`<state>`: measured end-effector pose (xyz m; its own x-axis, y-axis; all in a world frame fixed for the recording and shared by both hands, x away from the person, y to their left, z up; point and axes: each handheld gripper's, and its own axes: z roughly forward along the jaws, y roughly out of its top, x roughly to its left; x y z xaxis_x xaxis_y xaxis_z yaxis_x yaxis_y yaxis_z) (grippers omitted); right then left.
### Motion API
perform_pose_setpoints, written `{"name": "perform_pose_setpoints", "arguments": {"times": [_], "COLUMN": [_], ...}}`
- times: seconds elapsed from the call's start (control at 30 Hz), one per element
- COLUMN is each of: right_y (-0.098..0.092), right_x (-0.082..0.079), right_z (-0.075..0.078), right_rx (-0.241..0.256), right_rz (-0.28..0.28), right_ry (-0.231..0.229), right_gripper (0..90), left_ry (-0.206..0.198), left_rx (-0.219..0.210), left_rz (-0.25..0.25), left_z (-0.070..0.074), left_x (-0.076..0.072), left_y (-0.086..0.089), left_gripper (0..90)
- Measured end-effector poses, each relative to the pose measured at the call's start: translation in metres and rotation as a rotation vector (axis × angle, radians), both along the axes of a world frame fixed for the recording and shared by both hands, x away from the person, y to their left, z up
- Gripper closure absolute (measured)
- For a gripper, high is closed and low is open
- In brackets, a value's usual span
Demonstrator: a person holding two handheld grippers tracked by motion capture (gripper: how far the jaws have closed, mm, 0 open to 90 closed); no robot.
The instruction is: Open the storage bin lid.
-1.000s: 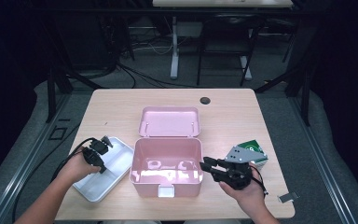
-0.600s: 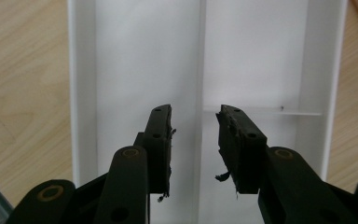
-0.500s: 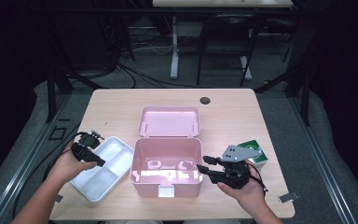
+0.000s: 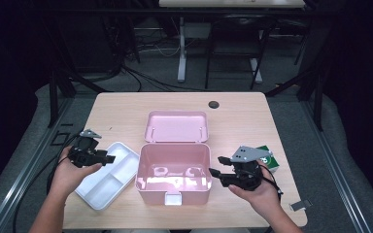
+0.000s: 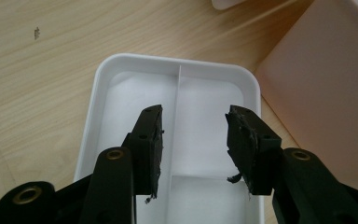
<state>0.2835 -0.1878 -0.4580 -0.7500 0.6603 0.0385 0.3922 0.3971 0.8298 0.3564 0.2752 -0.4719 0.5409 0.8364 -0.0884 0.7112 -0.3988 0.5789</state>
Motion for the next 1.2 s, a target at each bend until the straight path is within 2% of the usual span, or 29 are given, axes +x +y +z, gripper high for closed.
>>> {"name": "perform_pose_setpoints", "arguments": {"times": [0.1, 0.13, 0.23, 0.27, 0.3, 0.37, 0.43, 0.47, 0.5, 0.53, 0.67, 0.73, 0.8, 0.87, 0.93, 1.0, 1.07, 1.2], "right_y": [-0.002, -0.003, -0.007, -0.007, -0.010, -0.012, -0.022, -0.026, -0.030, -0.034, -0.047, -0.050, -0.056, -0.058, -0.063, -0.066, -0.067, -0.073], "right_x": [0.003, 0.005, 0.009, 0.009, 0.012, 0.014, 0.021, 0.023, 0.027, 0.030, 0.038, 0.039, 0.043, 0.045, 0.050, 0.054, 0.055, 0.064], "right_z": [0.000, -0.001, -0.002, -0.002, -0.002, -0.001, 0.001, 0.003, 0.002, 0.004, 0.004, 0.004, 0.003, 0.002, 0.002, 0.001, 0.002, 0.004], "right_rx": [-0.009, -0.021, -0.039, -0.039, -0.069, -0.074, -0.096, -0.115, -0.094, -0.113, -0.143, -0.141, -0.172, -0.179, -0.205, -0.204, -0.212, -0.252], "right_rz": [-0.009, -0.018, -0.037, -0.037, -0.054, -0.061, -0.101, -0.133, -0.122, -0.145, -0.183, -0.181, -0.197, -0.199, -0.230, -0.242, -0.246, -0.271], "right_ry": [0.011, 0.029, 0.060, 0.060, 0.065, 0.069, 0.081, 0.082, 0.090, 0.094, 0.110, 0.115, 0.136, 0.144, 0.155, 0.162, 0.179, 0.238], "right_gripper": [46.2, 45.8, 45.5, 45.5, 45.1, 44.7, 42.7, 42.2, 41.6, 40.9, 40.0, 39.5, 37.7, 37.0, 35.8, 34.2, 33.8, 30.5], "left_ry": [-0.016, -0.033, -0.044, -0.044, -0.052, -0.058, -0.065, -0.082, -0.082, -0.089, -0.090, -0.087, -0.090, -0.091, -0.094, -0.098, -0.104, -0.118], "left_rx": [-0.008, -0.020, -0.030, -0.030, -0.046, -0.052, -0.059, -0.067, -0.067, -0.069, -0.075, -0.084, -0.093, -0.094, -0.090, -0.094, -0.097, -0.114], "left_rz": [0.006, 0.008, -0.006, -0.006, -0.012, -0.013, -0.026, -0.034, -0.034, -0.045, -0.069, -0.075, -0.077, -0.078, -0.085, -0.091, -0.089, -0.089], "left_z": [0.001, 0.002, 0.005, 0.005, 0.009, 0.010, 0.014, 0.016, 0.016, 0.019, 0.020, 0.021, 0.021, 0.022, 0.025, 0.027, 0.028, 0.032], "left_x": [-0.002, -0.005, -0.009, -0.009, -0.012, -0.013, -0.016, -0.020, -0.020, -0.023, -0.026, -0.027, -0.029, -0.029, -0.031, -0.032, -0.033, -0.035], "left_y": [0.001, 0.001, 0.000, 0.000, -0.001, -0.001, -0.003, -0.004, -0.004, -0.006, -0.009, -0.009, -0.010, -0.011, -0.011, -0.011, -0.010, -0.008], "left_gripper": [54.2, 54.1, 53.8, 53.7, 53.5, 53.5, 53.2, 53.2, 53.1, 53.1, 52.9, 52.8, 52.5, 52.4, 52.5, 52.5, 52.5, 52.5]}}
